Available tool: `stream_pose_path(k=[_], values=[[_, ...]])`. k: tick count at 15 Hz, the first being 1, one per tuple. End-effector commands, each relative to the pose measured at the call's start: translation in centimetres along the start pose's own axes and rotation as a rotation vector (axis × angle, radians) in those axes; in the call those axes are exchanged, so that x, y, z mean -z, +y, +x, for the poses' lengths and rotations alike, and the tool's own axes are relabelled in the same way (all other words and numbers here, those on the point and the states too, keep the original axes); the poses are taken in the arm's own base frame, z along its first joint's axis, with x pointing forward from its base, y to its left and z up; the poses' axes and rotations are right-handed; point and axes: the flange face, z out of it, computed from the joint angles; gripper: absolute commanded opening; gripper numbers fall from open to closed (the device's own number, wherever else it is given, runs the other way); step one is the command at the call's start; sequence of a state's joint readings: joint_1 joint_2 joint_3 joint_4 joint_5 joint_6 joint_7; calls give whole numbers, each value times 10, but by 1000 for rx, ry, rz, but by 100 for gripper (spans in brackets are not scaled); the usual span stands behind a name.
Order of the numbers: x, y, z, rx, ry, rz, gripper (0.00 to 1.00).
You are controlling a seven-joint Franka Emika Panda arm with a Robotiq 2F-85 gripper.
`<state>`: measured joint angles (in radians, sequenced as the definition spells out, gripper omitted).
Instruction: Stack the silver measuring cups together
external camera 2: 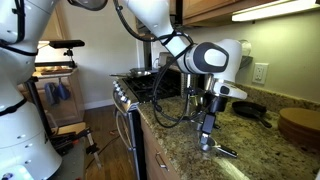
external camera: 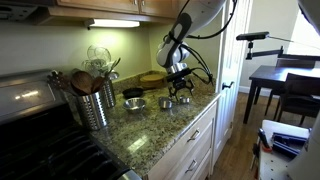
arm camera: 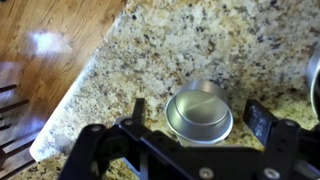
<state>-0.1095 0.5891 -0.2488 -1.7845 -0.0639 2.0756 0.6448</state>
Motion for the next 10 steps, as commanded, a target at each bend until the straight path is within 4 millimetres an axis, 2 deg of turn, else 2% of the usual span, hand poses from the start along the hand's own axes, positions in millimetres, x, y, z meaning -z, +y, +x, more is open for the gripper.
stream_pose_path(k=[1, 2, 3, 6, 8, 10], values=[[-9, 4, -2, -11, -8, 22, 100], [-9, 4, -2, -12, -9, 23, 91], [-9, 4, -3, -14, -10, 24, 73], [-9, 5, -3, -15, -12, 23, 52], [-10, 5, -3, -15, -13, 22, 39], [-10, 6, -4, -15, -14, 21, 38]])
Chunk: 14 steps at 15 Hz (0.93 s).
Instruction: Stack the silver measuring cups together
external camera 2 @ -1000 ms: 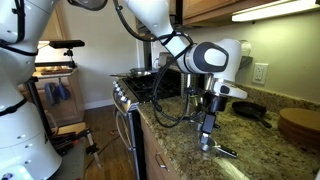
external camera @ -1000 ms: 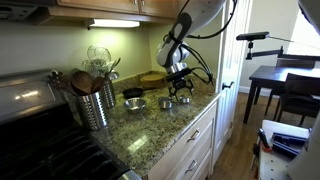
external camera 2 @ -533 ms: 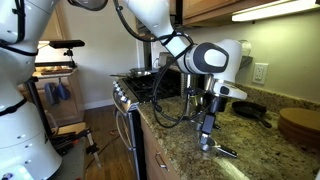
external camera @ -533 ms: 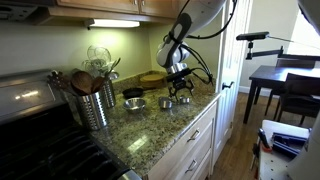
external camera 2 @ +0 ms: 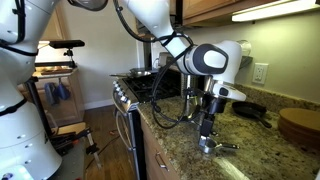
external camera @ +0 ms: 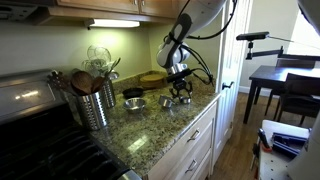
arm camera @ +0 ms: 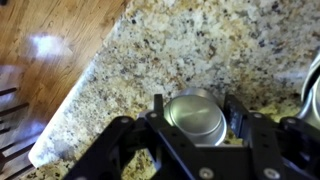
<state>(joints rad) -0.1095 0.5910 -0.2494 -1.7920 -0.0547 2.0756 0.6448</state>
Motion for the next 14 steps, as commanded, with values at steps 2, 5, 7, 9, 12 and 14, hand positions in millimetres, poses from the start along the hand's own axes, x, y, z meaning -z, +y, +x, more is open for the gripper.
stream_pose_path(k=[2, 5, 7, 9, 12, 14], values=[[-5, 6, -2, -11, -3, 19, 25], [-3, 7, -3, -12, -1, 16, 38], [-2, 9, -2, -13, 1, 12, 46], [-2, 12, 1, -20, 2, 11, 56], [1, 20, 7, -37, 8, 12, 76], [1, 24, 11, -47, 10, 13, 89]])
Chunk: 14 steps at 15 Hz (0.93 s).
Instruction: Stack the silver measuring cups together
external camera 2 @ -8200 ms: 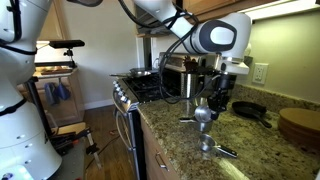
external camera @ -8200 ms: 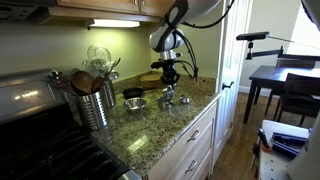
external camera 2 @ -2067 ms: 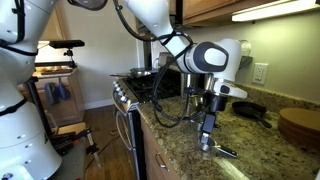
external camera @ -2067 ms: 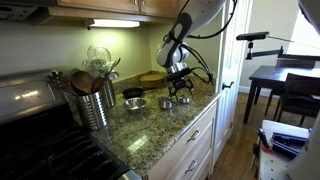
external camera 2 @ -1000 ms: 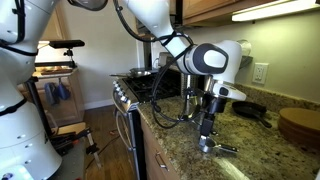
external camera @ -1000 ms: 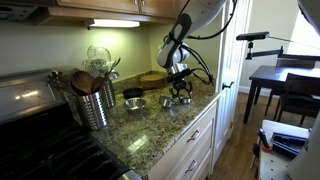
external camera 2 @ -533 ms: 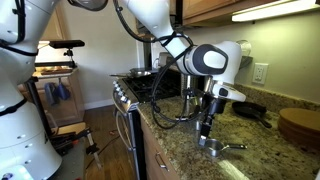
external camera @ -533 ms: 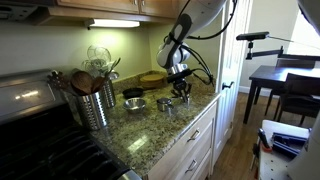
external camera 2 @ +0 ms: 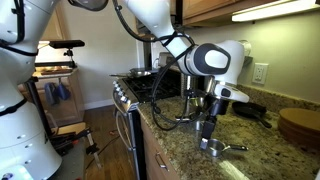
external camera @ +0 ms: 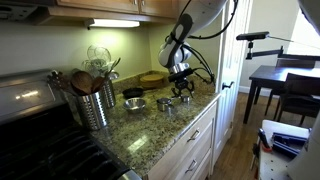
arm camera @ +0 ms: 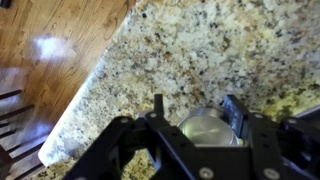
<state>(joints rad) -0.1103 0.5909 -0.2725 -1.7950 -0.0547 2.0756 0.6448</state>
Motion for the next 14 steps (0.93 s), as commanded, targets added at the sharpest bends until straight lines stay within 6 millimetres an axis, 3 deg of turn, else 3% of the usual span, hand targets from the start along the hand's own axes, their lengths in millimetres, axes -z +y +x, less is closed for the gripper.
stream_pose_path(k=[1, 3, 14], values=[[3, 13, 5, -28, 10, 21, 95], [3, 15, 9, -33, 10, 23, 100], [14, 4, 16, -27, 33, 47, 100]])
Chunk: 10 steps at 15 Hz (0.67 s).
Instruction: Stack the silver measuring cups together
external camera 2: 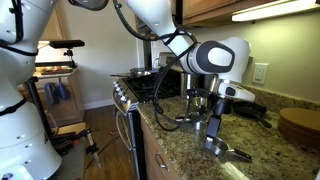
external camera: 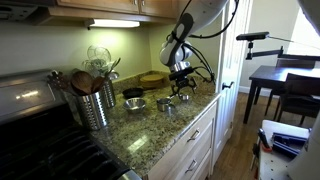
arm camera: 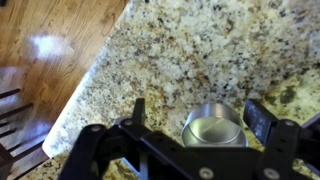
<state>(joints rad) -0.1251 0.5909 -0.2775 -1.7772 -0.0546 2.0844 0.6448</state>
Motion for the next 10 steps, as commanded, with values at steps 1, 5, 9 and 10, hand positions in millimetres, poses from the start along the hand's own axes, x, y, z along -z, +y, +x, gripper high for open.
stream_pose_path(k=[1, 5, 9, 10], values=[[8, -5, 7, -8, 19, 36, 100], [15, -11, 11, -8, 31, 49, 100], [6, -13, 15, -10, 27, 41, 100], [2, -13, 16, -10, 24, 37, 100]])
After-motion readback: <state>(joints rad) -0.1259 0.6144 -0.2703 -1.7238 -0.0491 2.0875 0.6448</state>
